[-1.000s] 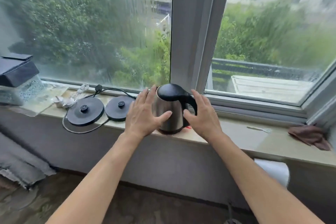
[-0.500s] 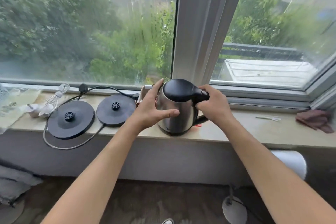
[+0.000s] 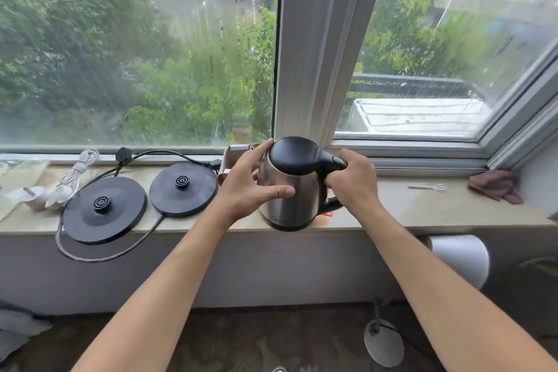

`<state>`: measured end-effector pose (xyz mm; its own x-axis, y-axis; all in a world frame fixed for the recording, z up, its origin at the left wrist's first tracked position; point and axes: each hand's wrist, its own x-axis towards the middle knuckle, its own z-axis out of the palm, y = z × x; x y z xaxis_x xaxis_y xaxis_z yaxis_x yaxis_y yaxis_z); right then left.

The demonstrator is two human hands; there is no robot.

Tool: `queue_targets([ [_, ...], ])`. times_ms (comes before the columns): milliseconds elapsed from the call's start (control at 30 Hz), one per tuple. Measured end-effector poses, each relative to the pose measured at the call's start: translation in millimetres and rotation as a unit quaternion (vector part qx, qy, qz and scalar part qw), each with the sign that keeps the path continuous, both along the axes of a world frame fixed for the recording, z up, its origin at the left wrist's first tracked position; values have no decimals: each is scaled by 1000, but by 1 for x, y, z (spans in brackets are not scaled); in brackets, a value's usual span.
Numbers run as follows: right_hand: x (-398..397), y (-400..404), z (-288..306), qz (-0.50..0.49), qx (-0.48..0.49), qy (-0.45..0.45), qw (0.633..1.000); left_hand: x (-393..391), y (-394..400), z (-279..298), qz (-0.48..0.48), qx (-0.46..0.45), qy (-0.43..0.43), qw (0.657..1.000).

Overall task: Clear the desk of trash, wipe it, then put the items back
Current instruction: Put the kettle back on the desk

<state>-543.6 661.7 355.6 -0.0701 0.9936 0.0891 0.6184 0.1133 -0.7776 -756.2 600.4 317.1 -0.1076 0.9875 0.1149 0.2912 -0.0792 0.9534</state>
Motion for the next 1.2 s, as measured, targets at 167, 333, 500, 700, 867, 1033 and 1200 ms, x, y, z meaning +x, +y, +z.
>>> queue_targets([
  [167, 21, -15, 3, -40, 25, 11, 999, 20, -3, 2, -34, 8, -12, 999],
  [333, 57, -21, 2, -112, 27, 36, 993, 50, 4, 13, -73, 29, -5, 997],
  [500, 113, -38, 9, -186, 45, 44, 980, 102, 18, 29, -146, 51, 7, 988],
  [700, 208, -77, 17, -301, 57, 64, 950, 202, 32, 39, -261, 56, 1, 964],
  [867, 305, -124, 15, -397, 80, 59, 913, 311, 25, 42, -363, 53, -4, 930],
  [1033, 407, -192, 10, -468, 74, 52, 879, 434, -7, 34, -452, 46, -13, 891],
  [1200, 498, -255, -17, -534, 60, 57, 842, 547, -43, 12, -514, 11, -8, 858],
])
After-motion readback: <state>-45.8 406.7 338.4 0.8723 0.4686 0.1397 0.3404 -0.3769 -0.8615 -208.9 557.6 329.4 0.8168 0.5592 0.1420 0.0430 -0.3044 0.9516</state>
